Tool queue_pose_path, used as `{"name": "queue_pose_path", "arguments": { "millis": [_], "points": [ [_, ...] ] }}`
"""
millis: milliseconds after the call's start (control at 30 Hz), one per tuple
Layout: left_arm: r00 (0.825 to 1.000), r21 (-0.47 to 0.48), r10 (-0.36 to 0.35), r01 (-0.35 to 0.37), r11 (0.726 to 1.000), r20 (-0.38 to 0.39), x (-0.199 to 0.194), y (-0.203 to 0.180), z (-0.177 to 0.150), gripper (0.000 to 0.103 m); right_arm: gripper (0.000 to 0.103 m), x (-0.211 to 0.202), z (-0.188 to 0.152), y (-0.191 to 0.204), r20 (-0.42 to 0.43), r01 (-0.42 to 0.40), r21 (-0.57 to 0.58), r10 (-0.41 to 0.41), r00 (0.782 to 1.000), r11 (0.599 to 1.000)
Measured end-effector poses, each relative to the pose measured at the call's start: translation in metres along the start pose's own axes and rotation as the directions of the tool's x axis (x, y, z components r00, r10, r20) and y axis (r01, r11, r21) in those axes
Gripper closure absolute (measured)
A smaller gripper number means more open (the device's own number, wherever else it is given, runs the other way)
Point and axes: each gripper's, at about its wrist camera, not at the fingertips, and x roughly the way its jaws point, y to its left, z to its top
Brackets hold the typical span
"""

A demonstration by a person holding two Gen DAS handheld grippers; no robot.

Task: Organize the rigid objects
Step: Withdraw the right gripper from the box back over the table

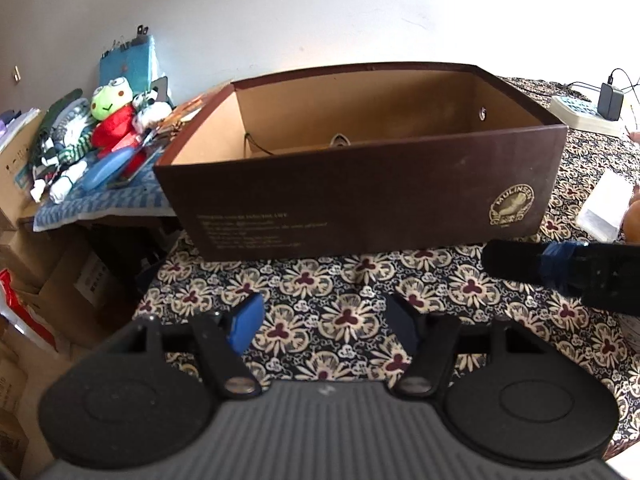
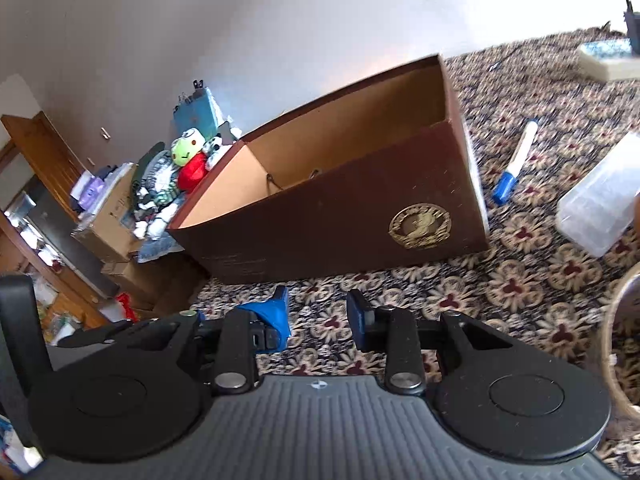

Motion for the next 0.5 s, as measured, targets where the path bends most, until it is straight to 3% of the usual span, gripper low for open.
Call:
{"name": "queue_pose_path", "arguments": {
  "millis": [200, 500],
  "points": [
    [1.000, -0.021, 0.011, -0.010, 1.000, 0.017, -0.014, 0.001, 0.003, 0.034, 0.088, -0.017, 0.004, 0.003, 0.076, 0.042, -0.046, -0.038, 0.996, 0.998],
    [0.995, -0.007, 0.044, -0.044, 0.999, 0.087, -0.038, -0.008, 0.016, 0.034, 0.088, -0.034, 0.013, -0.003, 0.145, 0.026, -0.046, -0.019, 0.989, 0.999]
  ]
}}
